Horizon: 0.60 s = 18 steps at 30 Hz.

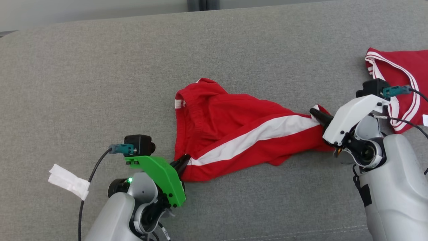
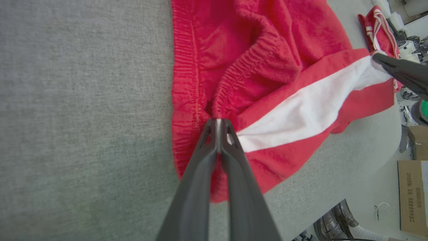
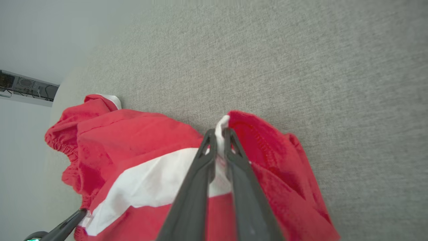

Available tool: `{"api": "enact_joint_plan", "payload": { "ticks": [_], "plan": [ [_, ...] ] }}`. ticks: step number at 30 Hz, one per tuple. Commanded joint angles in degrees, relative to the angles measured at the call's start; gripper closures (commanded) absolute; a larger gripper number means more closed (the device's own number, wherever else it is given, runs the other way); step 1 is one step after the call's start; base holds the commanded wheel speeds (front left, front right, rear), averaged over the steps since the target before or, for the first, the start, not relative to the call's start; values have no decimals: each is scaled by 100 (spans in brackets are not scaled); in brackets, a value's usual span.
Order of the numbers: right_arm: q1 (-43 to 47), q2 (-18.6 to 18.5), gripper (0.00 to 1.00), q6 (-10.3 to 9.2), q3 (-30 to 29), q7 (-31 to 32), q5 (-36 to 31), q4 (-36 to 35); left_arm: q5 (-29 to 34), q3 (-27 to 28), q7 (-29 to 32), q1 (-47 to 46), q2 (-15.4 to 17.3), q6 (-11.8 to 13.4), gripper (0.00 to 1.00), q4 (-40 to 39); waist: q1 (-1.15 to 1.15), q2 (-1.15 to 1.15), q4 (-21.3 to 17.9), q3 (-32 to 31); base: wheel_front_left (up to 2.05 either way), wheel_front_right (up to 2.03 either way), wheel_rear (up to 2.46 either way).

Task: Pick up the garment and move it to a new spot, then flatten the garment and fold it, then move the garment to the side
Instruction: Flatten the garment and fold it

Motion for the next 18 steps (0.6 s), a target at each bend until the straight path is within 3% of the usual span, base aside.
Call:
{"api": "enact_joint_plan", "payload": {
  "ticks": [1,8,18],
  "plan": [
    [-63,-44,100,2,0,-166,38,-17,-134,79,-120,-44,-49,-69,100,-27,0,0,34,6,0,0,0],
    [206,-203,100,2,48,-850,254,-617,-691,407,-815,-74,-196,-305,100,-225,0,0,85,-151,0,0,0],
    [18,-349,100,2,73,-905,460,-2310,-1704,805,-965,-644,-263,-406,100,-802,0,0,-41,-226,0,0,0]
  ]
}}
